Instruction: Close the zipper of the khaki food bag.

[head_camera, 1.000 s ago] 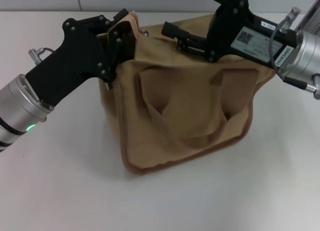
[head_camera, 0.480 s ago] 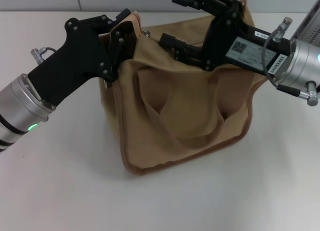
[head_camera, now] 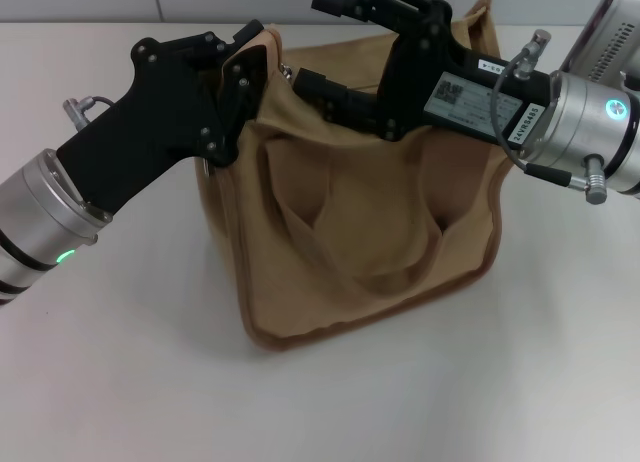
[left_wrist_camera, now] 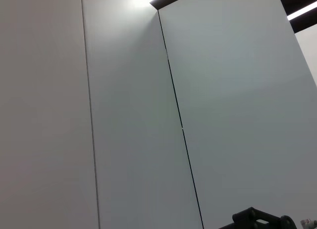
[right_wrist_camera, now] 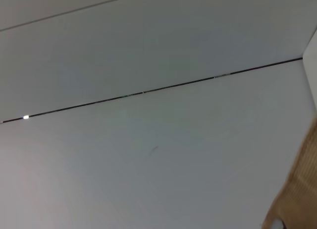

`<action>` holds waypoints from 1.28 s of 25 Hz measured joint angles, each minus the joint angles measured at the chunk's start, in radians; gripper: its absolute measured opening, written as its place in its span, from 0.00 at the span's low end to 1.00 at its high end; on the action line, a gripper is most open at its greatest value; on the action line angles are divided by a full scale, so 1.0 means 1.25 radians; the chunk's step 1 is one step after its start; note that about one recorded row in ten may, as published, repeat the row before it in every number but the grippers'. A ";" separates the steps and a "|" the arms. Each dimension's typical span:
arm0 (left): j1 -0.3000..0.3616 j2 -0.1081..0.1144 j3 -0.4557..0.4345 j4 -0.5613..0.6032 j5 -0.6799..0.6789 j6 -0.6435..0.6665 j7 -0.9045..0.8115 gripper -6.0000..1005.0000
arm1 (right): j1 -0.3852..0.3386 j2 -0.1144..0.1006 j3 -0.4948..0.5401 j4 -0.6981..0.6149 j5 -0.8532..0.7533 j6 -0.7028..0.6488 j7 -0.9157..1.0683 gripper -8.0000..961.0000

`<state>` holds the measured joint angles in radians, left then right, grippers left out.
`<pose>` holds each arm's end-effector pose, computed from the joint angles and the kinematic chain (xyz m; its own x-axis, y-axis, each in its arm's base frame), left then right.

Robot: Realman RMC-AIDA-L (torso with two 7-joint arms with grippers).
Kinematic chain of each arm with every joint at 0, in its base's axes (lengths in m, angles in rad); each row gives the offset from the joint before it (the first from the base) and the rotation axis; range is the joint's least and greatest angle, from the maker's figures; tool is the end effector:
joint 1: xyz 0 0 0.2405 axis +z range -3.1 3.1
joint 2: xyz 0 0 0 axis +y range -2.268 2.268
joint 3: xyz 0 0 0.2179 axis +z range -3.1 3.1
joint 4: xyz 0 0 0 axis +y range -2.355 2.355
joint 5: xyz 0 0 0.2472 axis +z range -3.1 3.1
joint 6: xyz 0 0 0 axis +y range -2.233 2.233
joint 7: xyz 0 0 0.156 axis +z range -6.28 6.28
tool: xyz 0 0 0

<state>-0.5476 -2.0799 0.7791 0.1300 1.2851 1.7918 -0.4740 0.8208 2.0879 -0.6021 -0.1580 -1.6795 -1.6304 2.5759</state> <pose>-0.2141 0.3100 -0.0119 0.4881 -0.3409 0.8035 0.2816 -0.8099 -0.5146 0.1442 0.3592 -0.0460 -0.2688 -0.9622 -0.0445 -0.5414 0.1127 0.8332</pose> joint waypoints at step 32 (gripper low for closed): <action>-0.004 0.000 -0.004 -0.008 0.002 0.004 0.001 0.03 | 0.024 0.001 -0.007 0.028 0.003 0.036 -0.042 0.71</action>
<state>-0.5522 -2.0801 0.7736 0.1197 1.2870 1.7964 -0.4722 0.8513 2.0893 -0.6105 -0.1225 -1.6753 -1.5859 2.5235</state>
